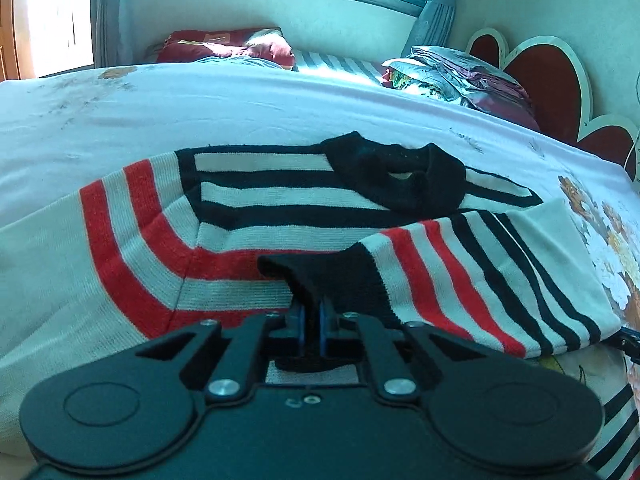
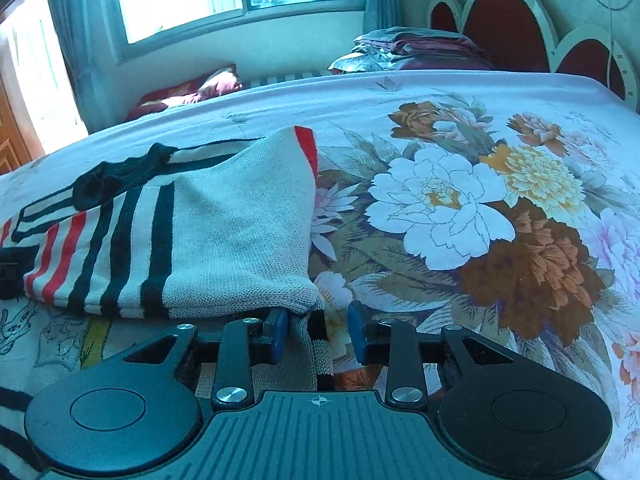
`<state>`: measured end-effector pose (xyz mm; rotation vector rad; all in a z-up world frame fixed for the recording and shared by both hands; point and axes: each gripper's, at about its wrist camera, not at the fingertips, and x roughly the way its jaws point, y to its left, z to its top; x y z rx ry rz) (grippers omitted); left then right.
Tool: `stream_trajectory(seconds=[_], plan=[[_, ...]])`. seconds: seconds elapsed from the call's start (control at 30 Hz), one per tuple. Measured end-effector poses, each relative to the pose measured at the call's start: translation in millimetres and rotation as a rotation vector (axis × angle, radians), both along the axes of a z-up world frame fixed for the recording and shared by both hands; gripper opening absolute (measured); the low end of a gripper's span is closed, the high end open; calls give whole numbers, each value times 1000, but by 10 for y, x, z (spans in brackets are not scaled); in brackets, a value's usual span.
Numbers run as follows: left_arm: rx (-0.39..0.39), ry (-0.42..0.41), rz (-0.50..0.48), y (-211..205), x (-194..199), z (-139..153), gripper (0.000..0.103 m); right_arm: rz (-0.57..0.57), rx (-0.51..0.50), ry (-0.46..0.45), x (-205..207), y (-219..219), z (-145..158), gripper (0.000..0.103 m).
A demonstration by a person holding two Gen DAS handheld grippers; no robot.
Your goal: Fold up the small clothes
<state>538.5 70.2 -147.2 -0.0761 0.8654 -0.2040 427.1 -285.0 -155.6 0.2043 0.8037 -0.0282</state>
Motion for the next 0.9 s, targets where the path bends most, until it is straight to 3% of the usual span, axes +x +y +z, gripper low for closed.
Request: stream_trajectory(seconds=[0.07, 0.17, 0.2, 0.23, 0.27, 0.33, 0.47, 0.53, 0.63, 0.67, 0.73, 0.8, 0.9], plan=[[-5, -5, -10, 23, -15, 7, 10, 45, 41, -33, -94, -74, 120, 32], [-27, -35, -1, 110, -62, 56, 40, 63, 82, -130, -162, -201, 363, 32], [-32, -56, 7, 137, -69, 75, 54, 70, 98, -141, -79, -242, 409, 32], [-39, -70, 20, 162, -48, 85, 54, 65, 121, -146, 48, -284, 430, 32], [-46, -60, 24, 177, -6, 76, 52, 43, 174, -150, 229, -358, 434, 32], [-64, -35, 22, 185, 106, 50, 33, 16, 260, -153, 553, -470, 374, 32], [-77, 3, 24, 183, 264, -15, 26, -8, 378, -81, 1172, -654, 106, 32], [-86, 9, 20, 185, 291, -37, 12, -12, 429, -52, 1351, -723, -28, 32], [-86, -25, 12, 172, 245, -47, 5, 3, 554, -30, 1474, -848, -162, 32], [-77, -60, 22, 167, 191, -21, 5, 10, 541, -48, 1459, -854, -130, 6], [20, -77, 49, 108, 130, -43, 5, 56, 370, -107, 1389, -737, 16, 7], [40, -88, 52, 74, 104, -107, 5, 94, 232, -65, 1407, -599, -92, 6], [53, -73, 45, 70, 142, -71, 6, 91, 228, -67, 1406, -611, -65, 8]])
